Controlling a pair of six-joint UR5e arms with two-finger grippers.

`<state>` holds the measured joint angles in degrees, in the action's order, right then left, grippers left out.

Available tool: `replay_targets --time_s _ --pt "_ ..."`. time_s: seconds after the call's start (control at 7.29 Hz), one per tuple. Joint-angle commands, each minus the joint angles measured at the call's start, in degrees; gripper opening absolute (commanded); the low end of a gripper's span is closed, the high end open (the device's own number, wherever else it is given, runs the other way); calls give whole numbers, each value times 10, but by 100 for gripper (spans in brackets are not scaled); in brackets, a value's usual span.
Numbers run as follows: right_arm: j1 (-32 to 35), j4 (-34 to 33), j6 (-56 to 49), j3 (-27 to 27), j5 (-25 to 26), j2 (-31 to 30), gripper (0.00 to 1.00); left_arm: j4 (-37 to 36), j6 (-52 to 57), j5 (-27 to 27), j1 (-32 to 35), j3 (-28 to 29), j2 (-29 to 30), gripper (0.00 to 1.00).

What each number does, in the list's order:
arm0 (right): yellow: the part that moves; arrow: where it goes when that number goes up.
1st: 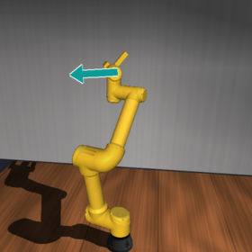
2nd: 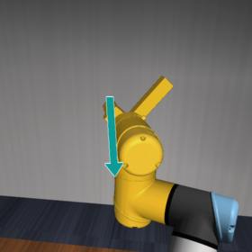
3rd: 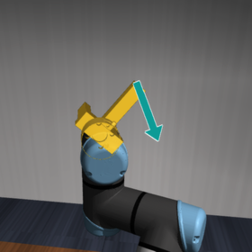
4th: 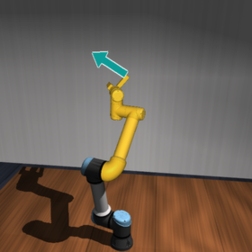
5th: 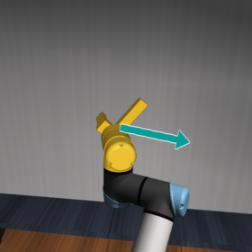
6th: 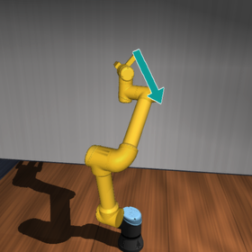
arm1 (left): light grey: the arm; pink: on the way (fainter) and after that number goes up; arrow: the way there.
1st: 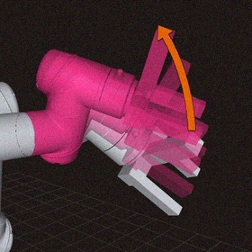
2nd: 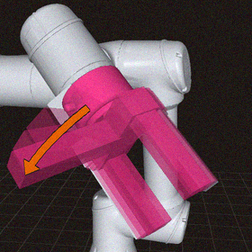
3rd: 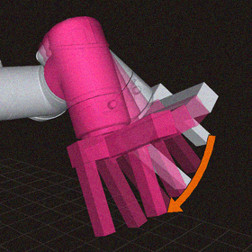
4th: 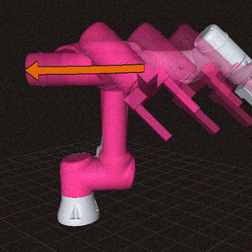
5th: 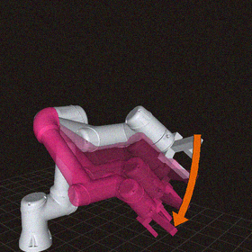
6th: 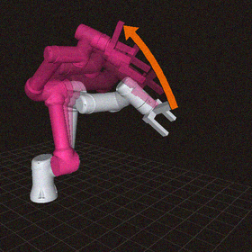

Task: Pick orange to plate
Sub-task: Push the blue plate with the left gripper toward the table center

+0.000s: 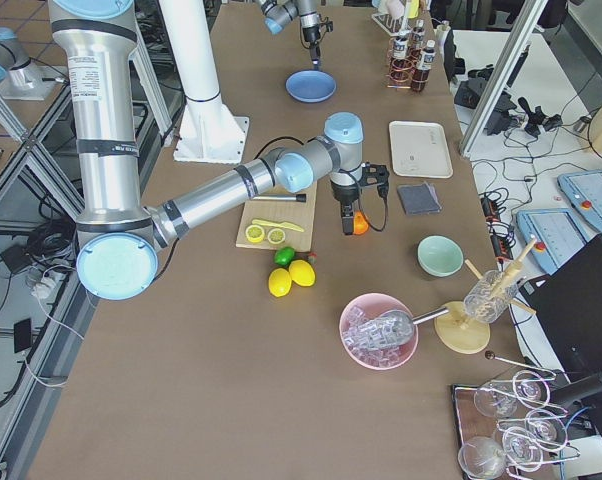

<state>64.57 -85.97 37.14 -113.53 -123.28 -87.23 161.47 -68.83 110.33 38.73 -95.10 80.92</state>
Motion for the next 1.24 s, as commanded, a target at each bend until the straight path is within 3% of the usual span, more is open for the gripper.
replay_targets --time_s 0.0,0.41,0.96,1.1 --pt "-1 3 0 1 1 0 100 1 -2 -10 -18 3 7 47" --pt "-1 3 0 1 1 0 100 1 -1 -10 -20 7 6 43" --pt "-1 3 0 1 1 -1 100 2 -2 -18 -20 10 6 0" --pt "-1 3 0 1 1 -1 100 8 -20 -17 -19 -3 7 0"
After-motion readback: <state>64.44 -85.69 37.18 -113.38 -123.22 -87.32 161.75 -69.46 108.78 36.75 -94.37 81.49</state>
